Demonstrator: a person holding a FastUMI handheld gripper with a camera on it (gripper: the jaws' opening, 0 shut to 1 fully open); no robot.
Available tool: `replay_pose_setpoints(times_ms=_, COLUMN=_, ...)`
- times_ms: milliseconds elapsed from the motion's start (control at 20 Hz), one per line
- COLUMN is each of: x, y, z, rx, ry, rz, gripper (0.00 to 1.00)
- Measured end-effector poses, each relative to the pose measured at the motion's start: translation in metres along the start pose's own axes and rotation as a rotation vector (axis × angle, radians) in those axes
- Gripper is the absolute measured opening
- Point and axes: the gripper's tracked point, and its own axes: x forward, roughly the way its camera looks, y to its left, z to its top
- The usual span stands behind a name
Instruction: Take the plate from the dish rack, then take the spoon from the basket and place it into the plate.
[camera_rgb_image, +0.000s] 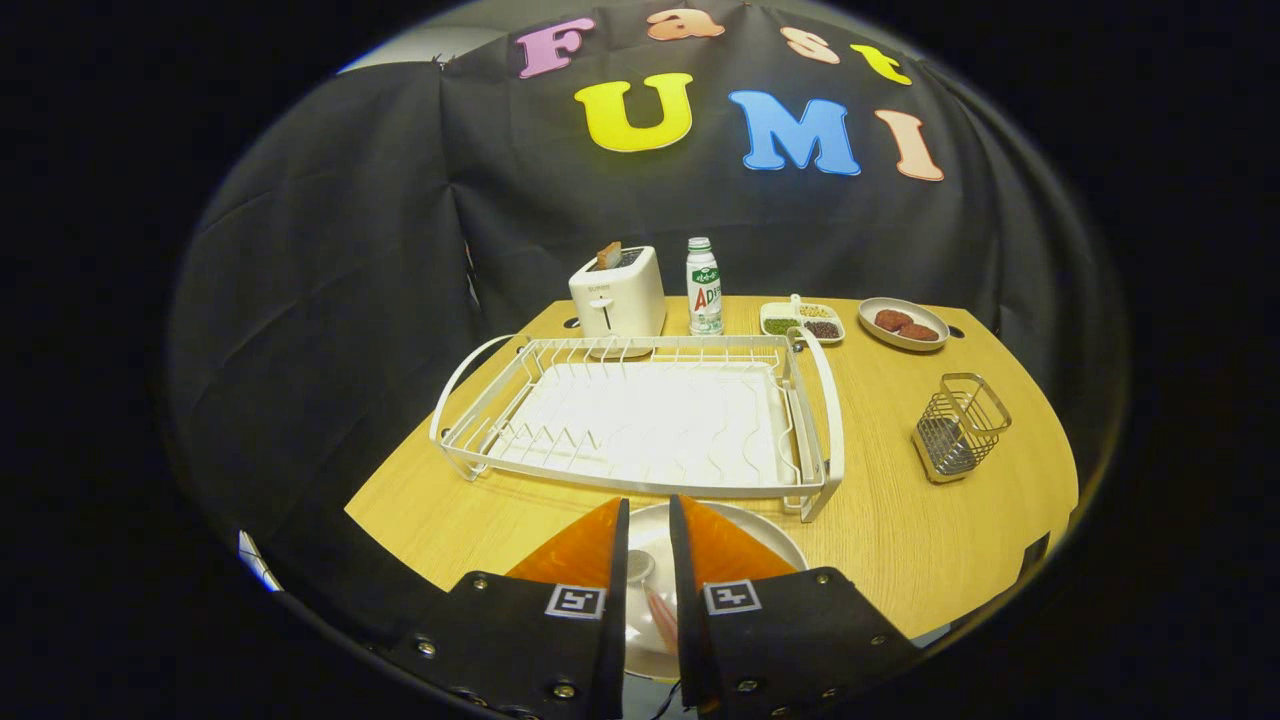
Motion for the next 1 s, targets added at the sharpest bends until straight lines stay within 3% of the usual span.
replay_pose_setpoints(times_ms=50, x=0.001, y=-0.002, z=0.003, rx=-0.004, ry=-0.005, rz=-0.006, gripper=0.28)
replay_pose_setpoints(times_ms=200, x=0.0, y=-0.009, z=0.011, rx=-0.018, ry=-0.022, rz=-0.024, gripper=0.35)
replay_pose_setpoints(times_ms=650, x=-0.008, y=-0.022, z=0.038, rx=-0.032, ry=-0.069, rz=-0.055, gripper=0.35)
replay_pose_setpoints(times_ms=1000, x=-0.046, y=-0.037, z=0.133, rx=-0.071, ry=-0.278, rz=-0.105, gripper=0.35)
